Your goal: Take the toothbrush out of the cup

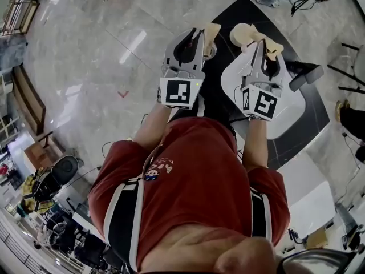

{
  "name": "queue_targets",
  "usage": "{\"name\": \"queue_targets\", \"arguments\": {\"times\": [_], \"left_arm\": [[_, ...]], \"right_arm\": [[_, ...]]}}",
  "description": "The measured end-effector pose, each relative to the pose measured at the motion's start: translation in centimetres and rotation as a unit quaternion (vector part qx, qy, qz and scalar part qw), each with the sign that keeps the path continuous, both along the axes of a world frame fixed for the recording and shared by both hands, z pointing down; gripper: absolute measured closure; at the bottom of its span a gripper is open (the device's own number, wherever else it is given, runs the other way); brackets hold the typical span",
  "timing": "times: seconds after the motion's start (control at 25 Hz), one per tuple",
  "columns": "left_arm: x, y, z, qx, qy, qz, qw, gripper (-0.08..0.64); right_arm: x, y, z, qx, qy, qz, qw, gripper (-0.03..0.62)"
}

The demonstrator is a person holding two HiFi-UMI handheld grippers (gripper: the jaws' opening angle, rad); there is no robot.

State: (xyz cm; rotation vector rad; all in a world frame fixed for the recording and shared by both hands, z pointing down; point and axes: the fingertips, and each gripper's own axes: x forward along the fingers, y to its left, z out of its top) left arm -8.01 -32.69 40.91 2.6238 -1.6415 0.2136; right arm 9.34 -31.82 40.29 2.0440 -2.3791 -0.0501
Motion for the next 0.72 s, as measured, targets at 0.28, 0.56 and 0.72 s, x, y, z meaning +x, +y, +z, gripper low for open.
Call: {"name": "queue_targets", "arguments": {"times": [0.28,0.56,0.72], "left_arm": [[0.5,-0.7,3.6,-0.028,-0.006,0.064,0.9976,0.395],[1.8,-1.2,7.4,-0.082,-0.014,0.118,0.9895,0.32],[2.8,-1.8,9.2,-0.107,-0.026,0.136,0.9846,0.319]], "right_arm": [[-1.1,1.5,-1.0,-0.002,0.027,0.042,0.999,0.526],[-1.3,3.0,-1.3,-0.006,0.036,0.086,0.996,0.527],[-1.0,3.6,-1.0,-0.01,0.037,0.11,0.993,0.526]]}}
